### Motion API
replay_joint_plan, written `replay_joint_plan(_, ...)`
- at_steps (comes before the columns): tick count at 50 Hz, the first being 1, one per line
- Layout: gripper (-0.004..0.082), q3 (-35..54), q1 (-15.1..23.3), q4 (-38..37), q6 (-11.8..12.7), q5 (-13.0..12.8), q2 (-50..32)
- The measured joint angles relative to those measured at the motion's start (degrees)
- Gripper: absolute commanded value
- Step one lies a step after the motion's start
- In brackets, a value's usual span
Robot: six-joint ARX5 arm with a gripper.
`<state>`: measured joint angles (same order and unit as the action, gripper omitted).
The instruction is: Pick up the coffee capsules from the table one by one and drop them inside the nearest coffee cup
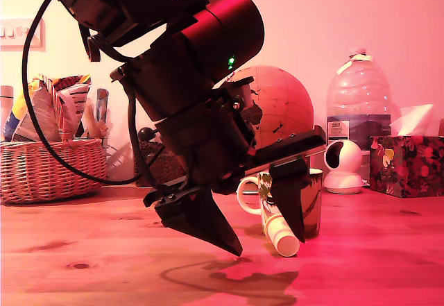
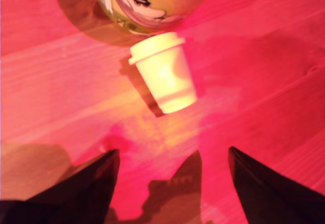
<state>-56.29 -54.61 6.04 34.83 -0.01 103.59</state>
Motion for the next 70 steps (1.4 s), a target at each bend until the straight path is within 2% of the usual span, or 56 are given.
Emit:
replay_joint_plan(6,0.0589,-0.2,0.8,-3.8,-0.3,-0.6,-0.3)
replay_joint_plan(16,0.0589,-0.3,1.2,-4.3,-0.5,-1.1,-1.4)
replay_joint_plan(19,0.0589,-0.3,1.0,-4.2,-0.7,-2.2,-1.4)
replay_joint_plan(30,0.0589,-0.3,-1.1,-5.3,-0.7,-8.6,-1.4)
replay_joint_plan(48,0.0589,-0.3,-1.6,-10.9,-1.4,-12.1,-1.4)
replay_joint_plan(57,0.0589,-0.4,-1.4,-13.8,-1.3,-12.0,0.1)
replay_joint_plan(70,0.0589,-0.4,-1.4,-16.9,-0.9,-10.5,5.6)
